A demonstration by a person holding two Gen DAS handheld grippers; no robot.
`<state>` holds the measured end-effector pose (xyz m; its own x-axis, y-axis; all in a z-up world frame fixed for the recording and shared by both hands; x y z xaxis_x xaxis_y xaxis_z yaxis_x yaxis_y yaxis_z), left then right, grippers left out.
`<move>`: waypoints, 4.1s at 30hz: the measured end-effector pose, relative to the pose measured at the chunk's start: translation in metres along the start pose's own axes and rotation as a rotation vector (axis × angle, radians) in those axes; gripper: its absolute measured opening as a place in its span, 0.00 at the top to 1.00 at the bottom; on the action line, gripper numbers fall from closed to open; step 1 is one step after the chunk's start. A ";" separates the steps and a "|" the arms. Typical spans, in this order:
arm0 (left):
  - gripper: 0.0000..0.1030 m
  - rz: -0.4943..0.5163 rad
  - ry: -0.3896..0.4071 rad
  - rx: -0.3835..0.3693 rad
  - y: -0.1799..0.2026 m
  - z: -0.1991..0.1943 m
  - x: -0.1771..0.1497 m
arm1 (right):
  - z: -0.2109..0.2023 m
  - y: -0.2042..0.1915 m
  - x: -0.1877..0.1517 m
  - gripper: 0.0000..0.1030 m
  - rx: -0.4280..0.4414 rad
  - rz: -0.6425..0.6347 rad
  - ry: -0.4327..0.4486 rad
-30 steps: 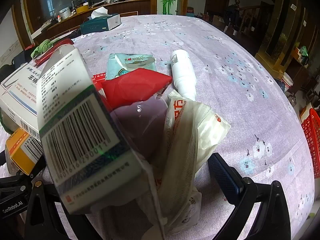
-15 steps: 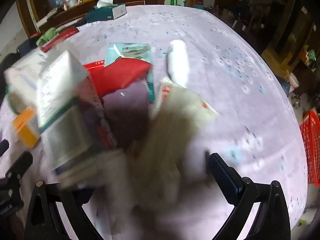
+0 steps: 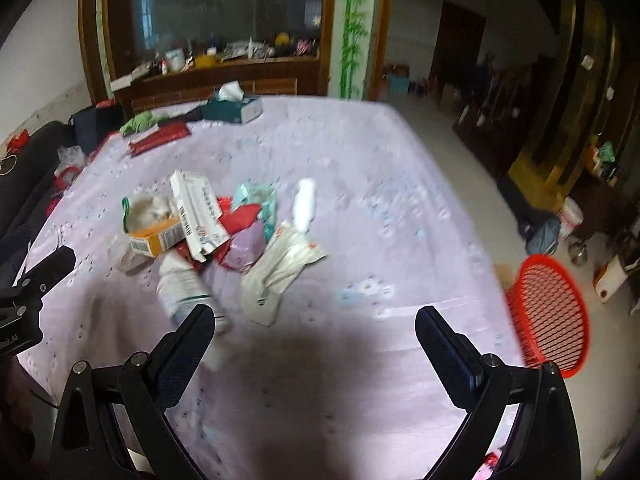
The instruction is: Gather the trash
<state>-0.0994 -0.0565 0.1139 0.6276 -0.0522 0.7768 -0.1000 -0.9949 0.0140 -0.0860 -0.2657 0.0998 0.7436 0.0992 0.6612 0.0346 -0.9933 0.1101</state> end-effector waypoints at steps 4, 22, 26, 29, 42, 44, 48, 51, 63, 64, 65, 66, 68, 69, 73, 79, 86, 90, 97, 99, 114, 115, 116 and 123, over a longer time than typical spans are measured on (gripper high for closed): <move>0.00 0.024 -0.003 -0.035 0.025 0.000 0.005 | -0.008 0.017 -0.001 0.02 0.049 0.059 -0.013; 0.00 0.094 0.053 -0.085 0.066 -0.018 0.011 | -0.036 0.048 -0.005 0.02 0.005 0.045 0.082; 0.00 0.096 0.067 -0.084 0.068 -0.022 0.014 | -0.045 0.050 -0.002 0.02 0.009 0.044 0.121; 0.00 0.102 0.067 -0.089 0.070 -0.022 0.015 | -0.046 0.052 -0.002 0.02 0.006 0.043 0.122; 0.00 0.108 0.053 -0.096 0.077 -0.022 0.014 | -0.042 0.060 -0.006 0.02 0.014 0.054 0.103; 0.00 0.106 0.050 -0.094 0.077 -0.021 0.014 | -0.041 0.060 -0.008 0.02 0.015 0.054 0.098; 0.00 0.101 0.044 -0.091 0.077 -0.021 0.012 | -0.039 0.061 -0.008 0.02 0.023 0.056 0.091; 0.00 0.095 0.040 -0.086 0.076 -0.021 0.011 | -0.037 0.061 -0.007 0.02 0.026 0.051 0.087; 0.00 0.030 -0.003 -0.081 0.064 -0.013 0.006 | -0.026 0.056 -0.005 0.02 0.057 0.037 0.058; 0.00 -0.003 -0.025 -0.082 0.057 -0.008 0.005 | -0.023 0.057 -0.005 0.02 0.064 0.041 0.045; 0.00 -0.037 -0.049 -0.073 0.048 -0.003 0.002 | -0.020 0.056 -0.005 0.02 0.073 0.043 0.034; 0.00 -0.076 -0.079 -0.054 0.037 0.003 -0.001 | -0.018 0.056 -0.006 0.02 0.081 0.045 0.026; 0.00 -0.157 -0.140 -0.035 0.015 0.014 -0.010 | -0.011 0.055 -0.007 0.02 0.106 0.054 0.000; 0.00 -0.198 -0.175 -0.027 0.004 0.019 -0.016 | -0.008 0.054 -0.007 0.04 0.119 0.053 -0.012; 0.01 -0.336 -0.260 -0.038 -0.025 0.033 -0.038 | 0.004 0.045 -0.008 0.10 0.194 0.051 -0.060; 0.17 -0.422 -0.387 -0.141 -0.022 0.058 -0.058 | 0.035 0.037 -0.007 0.25 0.298 0.102 -0.170; 0.18 -0.417 -0.463 -0.224 0.009 0.086 -0.050 | 0.047 0.038 -0.001 0.27 0.297 0.133 -0.190; 0.39 -0.356 -0.496 -0.218 0.028 0.102 -0.045 | 0.050 0.036 0.001 0.27 0.295 0.127 -0.199; 0.59 -0.298 -0.524 -0.203 0.029 0.111 -0.053 | 0.059 0.028 0.009 0.27 0.313 0.133 -0.221; 0.60 -0.275 -0.516 -0.200 0.027 0.110 -0.053 | 0.065 0.022 0.012 0.27 0.328 0.143 -0.238; 0.60 -0.083 -0.472 -0.296 0.023 0.089 -0.054 | 0.145 -0.042 0.009 0.60 0.278 0.207 -0.427; 0.60 -0.074 -0.472 -0.303 0.025 0.092 -0.053 | 0.143 -0.040 0.009 0.60 0.270 0.208 -0.419; 0.60 -0.061 -0.471 -0.312 0.026 0.092 -0.052 | 0.140 -0.039 0.008 0.75 0.256 0.203 -0.406; 0.62 0.036 -0.434 -0.381 0.051 0.093 -0.042 | 0.101 -0.012 0.002 0.75 0.194 0.222 -0.316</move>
<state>-0.0594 -0.1130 0.0233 0.8700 -0.1959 0.4525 -0.3476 -0.8946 0.2810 -0.0176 -0.2600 0.0243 0.9141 -0.1111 0.3899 -0.0466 -0.9841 -0.1712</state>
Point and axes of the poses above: each gripper's, at about its wrist camera, not at the fingertips, and z roughly the way its jaws point, y to its right, x to its top, the point moved 4 cm from there along z, roughly the way its jaws point, and after that the axes turned 4 degrees about -x, right-handed, at the moved point
